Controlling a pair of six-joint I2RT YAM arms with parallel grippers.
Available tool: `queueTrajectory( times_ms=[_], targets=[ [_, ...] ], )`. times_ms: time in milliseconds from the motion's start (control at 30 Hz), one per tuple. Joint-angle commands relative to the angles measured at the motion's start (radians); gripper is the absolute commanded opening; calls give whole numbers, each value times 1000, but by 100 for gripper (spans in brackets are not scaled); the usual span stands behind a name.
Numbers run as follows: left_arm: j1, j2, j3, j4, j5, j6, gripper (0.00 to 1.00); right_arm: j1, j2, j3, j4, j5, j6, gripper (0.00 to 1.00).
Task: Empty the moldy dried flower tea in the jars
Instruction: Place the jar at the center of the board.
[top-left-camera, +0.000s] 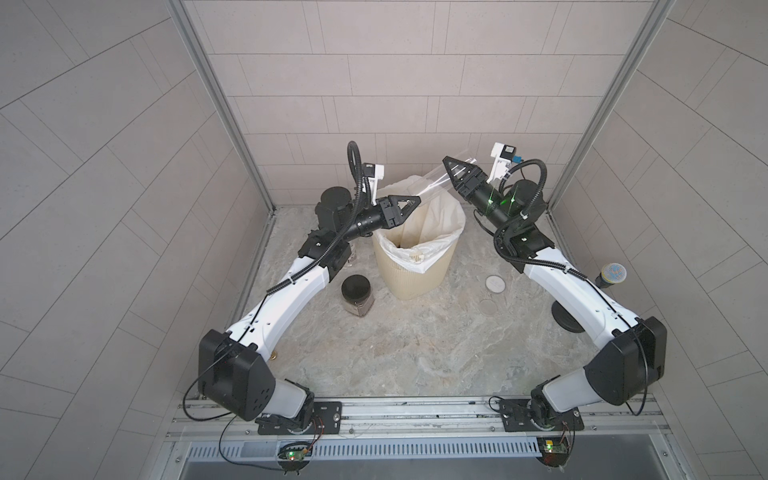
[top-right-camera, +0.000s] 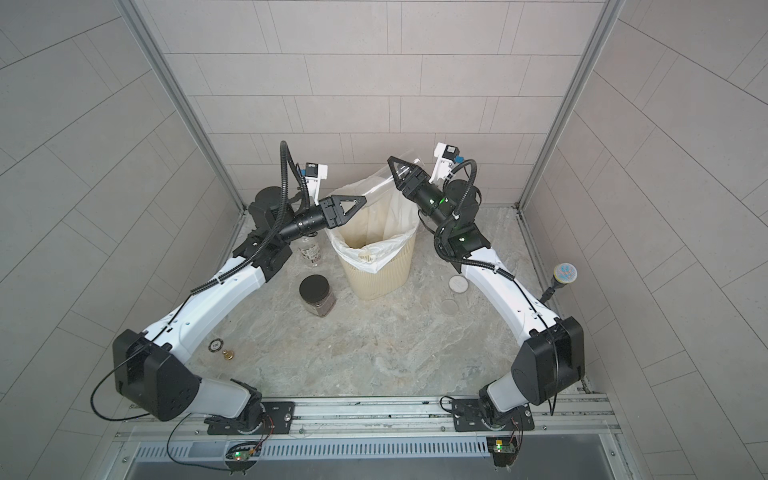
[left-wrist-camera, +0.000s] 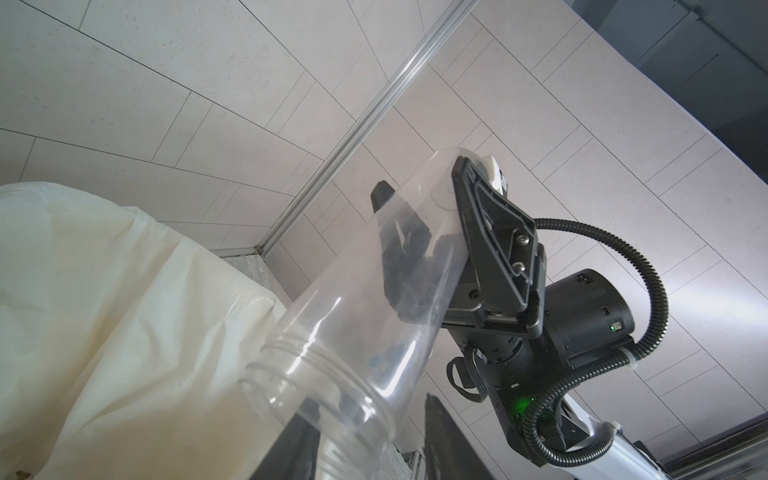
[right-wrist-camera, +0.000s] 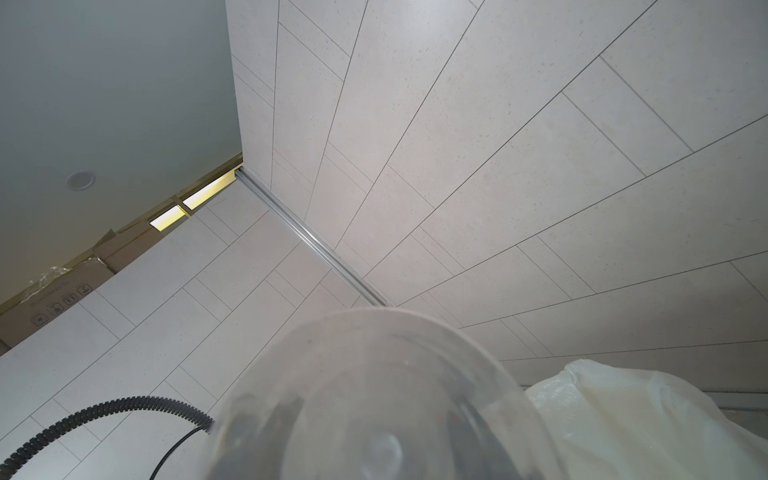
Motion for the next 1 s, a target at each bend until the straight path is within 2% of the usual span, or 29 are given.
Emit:
queueTrajectory(
  times_ms=[0,133,300,467,633,800,967],
  targets=[
    [-1,0,33,91,21,-37,38,-4,-6,-2,91,-23,70,49],
    [0,7,36,114,35,-52,22,-6,9,-16,126,-32,113,51],
    [0,4,25,170,48,-78,13,-18,24,-28,163,-49,160,55],
    [2,3,22,188,50,-82,8,-47,48,-29,223,-85,230,71],
    [11,0,25,190,50,-83,6,-78,46,-64,242,-85,244,82],
    [19,-4,40,126,46,-46,4,-137,11,-116,249,-71,242,86],
    [29,-1,57,81,42,-33,4,-178,-45,-155,165,-68,141,85]
  ],
)
